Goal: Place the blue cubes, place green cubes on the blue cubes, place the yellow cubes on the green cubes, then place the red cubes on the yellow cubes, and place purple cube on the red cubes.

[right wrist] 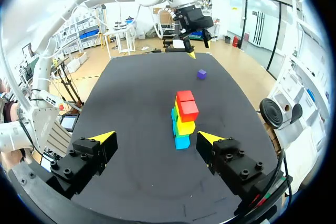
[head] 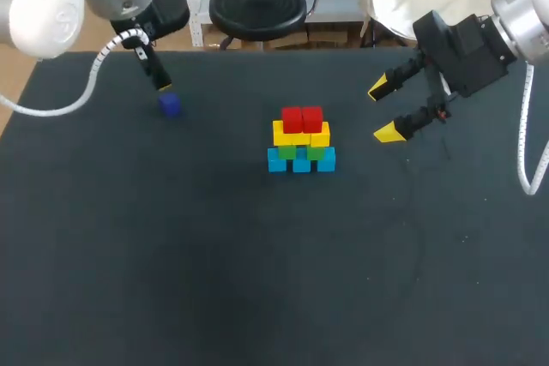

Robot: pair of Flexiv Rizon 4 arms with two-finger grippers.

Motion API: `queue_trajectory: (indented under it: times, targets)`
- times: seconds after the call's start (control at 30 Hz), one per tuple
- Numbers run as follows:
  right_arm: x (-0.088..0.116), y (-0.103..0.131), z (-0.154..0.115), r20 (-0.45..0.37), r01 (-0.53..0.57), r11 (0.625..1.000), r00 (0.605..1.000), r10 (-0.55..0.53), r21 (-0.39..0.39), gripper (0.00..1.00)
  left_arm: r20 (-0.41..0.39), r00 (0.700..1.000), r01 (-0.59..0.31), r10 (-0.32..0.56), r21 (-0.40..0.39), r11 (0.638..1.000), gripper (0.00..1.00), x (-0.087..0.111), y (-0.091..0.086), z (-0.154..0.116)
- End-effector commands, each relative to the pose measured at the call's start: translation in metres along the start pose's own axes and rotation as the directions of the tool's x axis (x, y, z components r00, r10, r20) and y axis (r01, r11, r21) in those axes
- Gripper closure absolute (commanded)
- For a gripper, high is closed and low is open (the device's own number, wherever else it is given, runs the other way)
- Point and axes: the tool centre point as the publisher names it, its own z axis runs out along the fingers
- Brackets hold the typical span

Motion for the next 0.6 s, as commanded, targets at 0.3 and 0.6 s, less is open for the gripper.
queue_trajectory:
  times: [0.3, 0.6]
  targets:
    - [0.0, 0.0, 0.0, 0.002, 0.001, 1.0, 1.0, -0.001, 0.0, 0.0, 0.006, 1.0, -0.001, 0.001, -0.01, 1.0, 0.0, 0.004, -0.006, -0.009]
    - [0.0, 0.0, 0.0, 0.002, 0.001, 1.0, 1.0, -0.001, 0.0, 0.0, 0.073, 0.997, 0.014, -0.015, 0.007, 1.0, 0.0, 0.003, -0.01, 0.005]
